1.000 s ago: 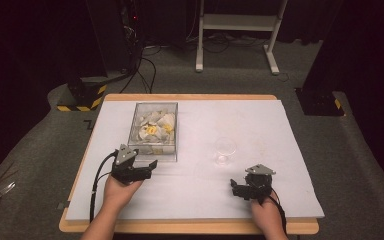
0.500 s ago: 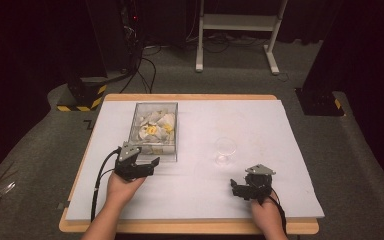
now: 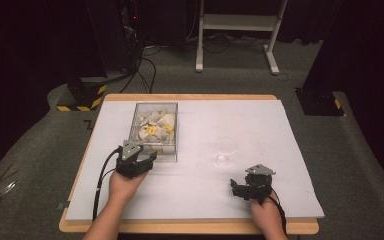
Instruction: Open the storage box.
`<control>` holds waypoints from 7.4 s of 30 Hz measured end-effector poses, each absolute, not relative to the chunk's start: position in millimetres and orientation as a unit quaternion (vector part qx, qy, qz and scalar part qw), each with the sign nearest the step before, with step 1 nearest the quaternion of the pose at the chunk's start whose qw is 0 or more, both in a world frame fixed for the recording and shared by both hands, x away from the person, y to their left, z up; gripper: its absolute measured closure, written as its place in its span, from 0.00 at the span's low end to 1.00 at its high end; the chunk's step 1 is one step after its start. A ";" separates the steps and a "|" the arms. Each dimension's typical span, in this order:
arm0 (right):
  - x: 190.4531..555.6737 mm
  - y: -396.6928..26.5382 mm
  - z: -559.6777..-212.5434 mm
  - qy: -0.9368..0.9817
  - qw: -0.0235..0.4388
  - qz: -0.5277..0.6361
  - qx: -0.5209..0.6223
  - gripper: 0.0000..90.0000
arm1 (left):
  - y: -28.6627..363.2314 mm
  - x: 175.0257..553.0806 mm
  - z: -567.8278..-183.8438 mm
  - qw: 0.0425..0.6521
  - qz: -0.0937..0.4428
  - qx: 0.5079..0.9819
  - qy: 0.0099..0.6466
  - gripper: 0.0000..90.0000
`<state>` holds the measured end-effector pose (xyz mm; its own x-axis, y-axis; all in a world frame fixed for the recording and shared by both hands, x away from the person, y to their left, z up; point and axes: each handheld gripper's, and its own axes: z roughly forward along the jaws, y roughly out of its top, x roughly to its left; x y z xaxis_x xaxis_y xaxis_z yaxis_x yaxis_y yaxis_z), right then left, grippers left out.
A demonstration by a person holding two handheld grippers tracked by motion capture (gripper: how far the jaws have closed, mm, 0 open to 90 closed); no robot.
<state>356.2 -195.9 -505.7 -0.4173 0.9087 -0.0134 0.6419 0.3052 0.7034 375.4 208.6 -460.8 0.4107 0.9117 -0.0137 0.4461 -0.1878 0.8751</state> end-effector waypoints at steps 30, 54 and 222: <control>355.9 -195.7 -505.6 0.780 0.210 0.317 0.498 0.11 | 213.2 378.3 -463.1 0.456 0.271 0.710 0.462 0.63; 355.9 -195.9 -505.7 0.781 0.213 0.317 0.494 0.11 | 215.9 356.9 -467.0 0.469 0.281 0.701 0.458 0.69; 354.8 -195.2 -505.7 0.780 0.214 0.316 0.496 0.12 | 252.2 322.1 -456.9 0.448 0.324 0.675 0.489 0.85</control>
